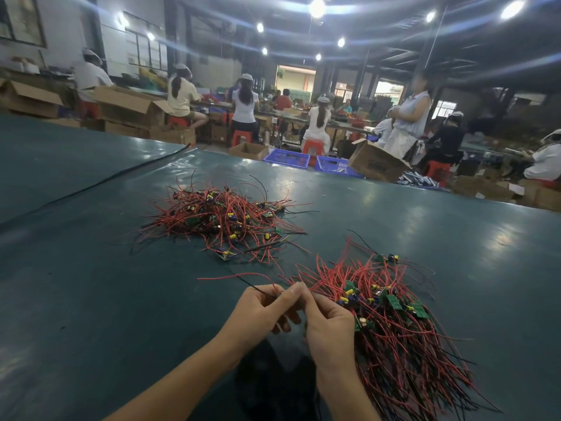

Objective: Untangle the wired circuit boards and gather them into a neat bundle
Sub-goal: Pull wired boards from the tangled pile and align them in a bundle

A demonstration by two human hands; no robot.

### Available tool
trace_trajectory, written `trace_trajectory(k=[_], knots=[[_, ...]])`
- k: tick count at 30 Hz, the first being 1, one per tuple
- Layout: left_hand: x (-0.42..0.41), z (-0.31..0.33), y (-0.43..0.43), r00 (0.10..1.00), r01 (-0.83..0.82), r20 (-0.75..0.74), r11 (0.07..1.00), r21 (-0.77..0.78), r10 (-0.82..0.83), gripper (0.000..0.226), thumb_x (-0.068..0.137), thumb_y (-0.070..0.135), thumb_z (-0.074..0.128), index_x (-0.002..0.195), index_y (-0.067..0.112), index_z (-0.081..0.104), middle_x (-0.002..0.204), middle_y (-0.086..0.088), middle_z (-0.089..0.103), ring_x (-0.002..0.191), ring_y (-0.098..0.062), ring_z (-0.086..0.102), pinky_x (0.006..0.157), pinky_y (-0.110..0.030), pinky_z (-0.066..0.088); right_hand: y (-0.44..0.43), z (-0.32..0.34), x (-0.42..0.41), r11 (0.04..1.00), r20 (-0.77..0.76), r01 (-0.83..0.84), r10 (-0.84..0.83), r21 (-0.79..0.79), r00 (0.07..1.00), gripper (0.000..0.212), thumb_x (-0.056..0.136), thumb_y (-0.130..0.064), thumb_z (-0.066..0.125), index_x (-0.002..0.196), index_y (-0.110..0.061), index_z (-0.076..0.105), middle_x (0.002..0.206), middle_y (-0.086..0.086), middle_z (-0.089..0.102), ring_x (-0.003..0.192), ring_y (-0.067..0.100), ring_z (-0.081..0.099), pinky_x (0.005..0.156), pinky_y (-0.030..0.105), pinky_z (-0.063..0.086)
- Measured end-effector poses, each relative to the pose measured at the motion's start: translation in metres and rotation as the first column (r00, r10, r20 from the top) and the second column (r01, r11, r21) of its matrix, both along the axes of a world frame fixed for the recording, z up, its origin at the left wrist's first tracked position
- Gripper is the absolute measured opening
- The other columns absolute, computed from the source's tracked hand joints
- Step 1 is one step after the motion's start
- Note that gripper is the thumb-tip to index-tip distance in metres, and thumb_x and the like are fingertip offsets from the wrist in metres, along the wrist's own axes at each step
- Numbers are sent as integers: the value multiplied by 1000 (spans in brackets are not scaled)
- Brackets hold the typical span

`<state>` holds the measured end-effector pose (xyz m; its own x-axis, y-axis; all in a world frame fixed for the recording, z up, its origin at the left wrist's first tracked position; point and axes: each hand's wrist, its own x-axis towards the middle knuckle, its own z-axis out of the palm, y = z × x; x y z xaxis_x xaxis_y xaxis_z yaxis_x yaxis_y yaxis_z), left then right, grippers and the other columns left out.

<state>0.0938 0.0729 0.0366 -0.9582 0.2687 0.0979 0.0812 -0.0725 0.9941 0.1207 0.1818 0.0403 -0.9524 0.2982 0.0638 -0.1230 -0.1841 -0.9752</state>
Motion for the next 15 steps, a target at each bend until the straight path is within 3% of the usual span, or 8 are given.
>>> trace_trajectory(k=[3, 7, 10, 13, 15], knots=[[-1, -1, -1, 1000, -13, 19, 997, -77, 14, 54, 73, 66, 56, 77, 16, 76, 69, -3, 73, 59, -12, 66, 58, -22, 49, -1, -2, -2, 1000, -1, 5, -5, -11, 1000, 25, 90, -19, 64, 70, -22, 80, 75, 9, 76, 72, 20, 74, 66, 28, 60], [1, -1, 1, 1000, 3, -27, 998, -68, -5, 46, 77, 59, 58, 80, 17, 78, 74, -4, 75, 66, -11, 69, 59, -20, 51, 1, -3, -3, 999, 26, 20, -19, -33, 999, 27, 91, -17, 64, 70, -21, 80, 76, 10, 76, 77, 24, 74, 70, 32, 61], [3, 2, 3, 999, 4, -45, 998, -58, -7, 36, 83, 48, 59, 68, 22, 78, 66, 3, 73, 63, -3, 67, 58, -13, 48, 6, -2, -6, 996, 93, 52, -45, -69, 995, 24, 90, -20, 67, 71, -17, 80, 78, 10, 75, 80, 29, 72, 77, 39, 58], [6, 7, 3, 997, 60, -45, 992, -113, -66, 47, 82, 50, 55, 50, 18, 66, 56, -4, 64, 45, -10, 59, 49, -16, 43, 20, 3, -10, 981, 170, 143, -120, -132, 978, 24, 90, -24, 67, 72, -13, 80, 51, -1, 53, 48, 12, 51, 47, 22, 44], [6, 10, 0, 992, 111, -40, 987, -114, -116, 50, 82, 51, 55, 53, 11, 61, 56, -4, 63, 41, -13, 56, 47, -19, 42, 35, 6, -12, 964, 196, 205, -171, -169, 966, 25, 92, -26, 64, 80, -9, 78, 44, -7, 35, 36, 5, 30, 34, 18, 29]])
